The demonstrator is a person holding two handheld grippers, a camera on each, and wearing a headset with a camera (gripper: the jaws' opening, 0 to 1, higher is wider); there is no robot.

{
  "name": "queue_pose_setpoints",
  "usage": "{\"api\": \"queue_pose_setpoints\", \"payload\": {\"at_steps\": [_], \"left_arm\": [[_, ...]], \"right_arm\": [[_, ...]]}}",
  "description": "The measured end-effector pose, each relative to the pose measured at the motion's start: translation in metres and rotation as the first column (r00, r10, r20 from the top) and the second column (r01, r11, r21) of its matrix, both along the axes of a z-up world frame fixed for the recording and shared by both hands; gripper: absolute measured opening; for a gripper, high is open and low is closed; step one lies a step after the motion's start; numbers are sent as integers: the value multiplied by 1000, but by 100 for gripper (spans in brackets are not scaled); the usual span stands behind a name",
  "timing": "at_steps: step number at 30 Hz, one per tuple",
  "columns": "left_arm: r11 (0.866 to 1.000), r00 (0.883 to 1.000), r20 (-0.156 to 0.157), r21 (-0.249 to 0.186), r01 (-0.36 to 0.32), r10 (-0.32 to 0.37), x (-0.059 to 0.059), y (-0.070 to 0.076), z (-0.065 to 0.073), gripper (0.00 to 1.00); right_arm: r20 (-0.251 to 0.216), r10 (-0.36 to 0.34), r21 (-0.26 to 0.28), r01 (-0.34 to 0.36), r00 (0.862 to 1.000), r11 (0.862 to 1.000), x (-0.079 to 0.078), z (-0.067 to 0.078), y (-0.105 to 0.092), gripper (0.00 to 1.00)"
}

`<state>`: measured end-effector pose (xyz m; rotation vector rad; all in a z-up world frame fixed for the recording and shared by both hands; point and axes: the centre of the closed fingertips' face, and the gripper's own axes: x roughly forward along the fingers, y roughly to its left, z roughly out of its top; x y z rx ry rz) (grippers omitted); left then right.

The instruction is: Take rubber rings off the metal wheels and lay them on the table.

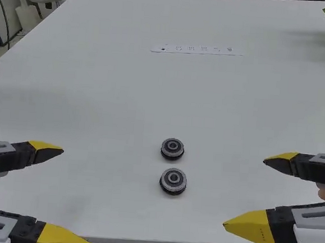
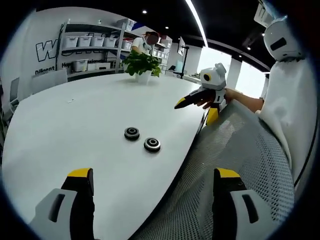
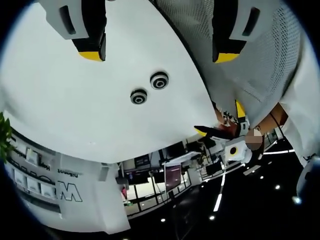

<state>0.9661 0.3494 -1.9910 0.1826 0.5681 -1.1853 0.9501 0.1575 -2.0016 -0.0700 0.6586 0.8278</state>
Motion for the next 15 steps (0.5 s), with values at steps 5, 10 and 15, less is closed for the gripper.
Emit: {"api": "queue_pose_setpoints", "payload": {"at_steps": [5,10,15], "left_arm": [[1000,999,34,13,22,-23,5,-3,10,99],[999,996,83,5,45,-46,12,-8,24,99],[997,988,138,-14,72,-70,22,-16,42,99]], "right_arm": [[34,16,-12,-16,999,1000,10,15,-1,86],[72,29,-14,-28,997,1000,20,30,3,85],[121,38,8,-39,992,999,34,50,14,82]]}}
